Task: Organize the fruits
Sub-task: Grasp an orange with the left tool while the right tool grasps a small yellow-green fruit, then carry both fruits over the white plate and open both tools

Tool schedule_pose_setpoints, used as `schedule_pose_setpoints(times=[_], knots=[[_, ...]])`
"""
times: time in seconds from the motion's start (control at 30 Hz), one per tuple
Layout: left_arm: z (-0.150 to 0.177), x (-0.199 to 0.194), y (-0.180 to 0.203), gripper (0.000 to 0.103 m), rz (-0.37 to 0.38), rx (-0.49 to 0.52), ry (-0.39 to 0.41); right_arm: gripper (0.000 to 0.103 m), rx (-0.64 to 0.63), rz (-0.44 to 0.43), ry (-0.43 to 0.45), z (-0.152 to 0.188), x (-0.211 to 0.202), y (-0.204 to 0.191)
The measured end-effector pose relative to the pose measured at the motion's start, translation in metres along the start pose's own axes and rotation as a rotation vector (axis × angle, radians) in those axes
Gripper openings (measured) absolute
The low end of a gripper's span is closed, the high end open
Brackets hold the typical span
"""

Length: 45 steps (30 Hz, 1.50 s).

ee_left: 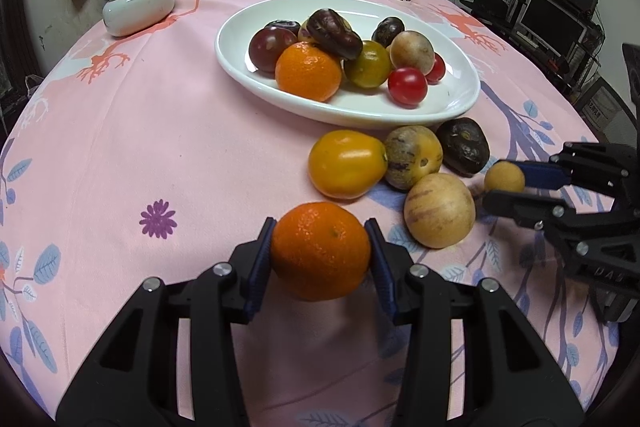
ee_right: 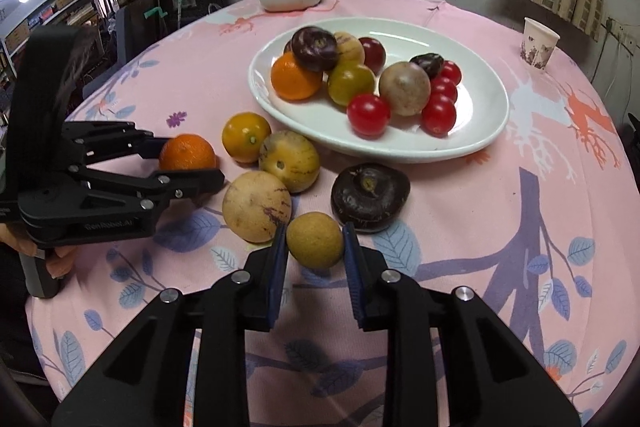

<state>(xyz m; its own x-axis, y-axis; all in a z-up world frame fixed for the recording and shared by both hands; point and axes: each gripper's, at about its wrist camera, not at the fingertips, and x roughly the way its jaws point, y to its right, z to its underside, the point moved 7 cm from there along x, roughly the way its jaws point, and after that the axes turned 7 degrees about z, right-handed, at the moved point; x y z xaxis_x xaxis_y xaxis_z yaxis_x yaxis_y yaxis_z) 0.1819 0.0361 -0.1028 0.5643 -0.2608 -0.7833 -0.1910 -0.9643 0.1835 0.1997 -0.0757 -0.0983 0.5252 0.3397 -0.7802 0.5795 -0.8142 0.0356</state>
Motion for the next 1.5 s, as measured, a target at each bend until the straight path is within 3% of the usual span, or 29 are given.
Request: schedule_pose_setpoints(times=[0.5,0.67,0.9,1.13,1.5], knots=[[-0.014,-0.04,0.008,0.044,-0.007,0.011,0.047,0.028,0.074,-0.006,0.067,-0.012,-0.024,0.014],[-0.037,-0.054,0.011,0.044,-0.008,0.034,0.075,0.028,0.142,0.044,0.131,-0.028,-0.053,0.036],[-0.09,-0.06,0.016,0.044,0.006,0.062,0.123,0.028,0.119,0.095,0.181,-0.069,-0.071,0.056],[-0.138,-0.033,0.006,0.044,0.019,0.023,0.124,0.028,0.132,0.08,0.194,-0.108,-0.044,0.064],[-0.164,0.024,-0.025,0.045,-0.004,-0.087,0.069,0.028,0.168,0.03,0.105,-0.133,0.042,0.057]])
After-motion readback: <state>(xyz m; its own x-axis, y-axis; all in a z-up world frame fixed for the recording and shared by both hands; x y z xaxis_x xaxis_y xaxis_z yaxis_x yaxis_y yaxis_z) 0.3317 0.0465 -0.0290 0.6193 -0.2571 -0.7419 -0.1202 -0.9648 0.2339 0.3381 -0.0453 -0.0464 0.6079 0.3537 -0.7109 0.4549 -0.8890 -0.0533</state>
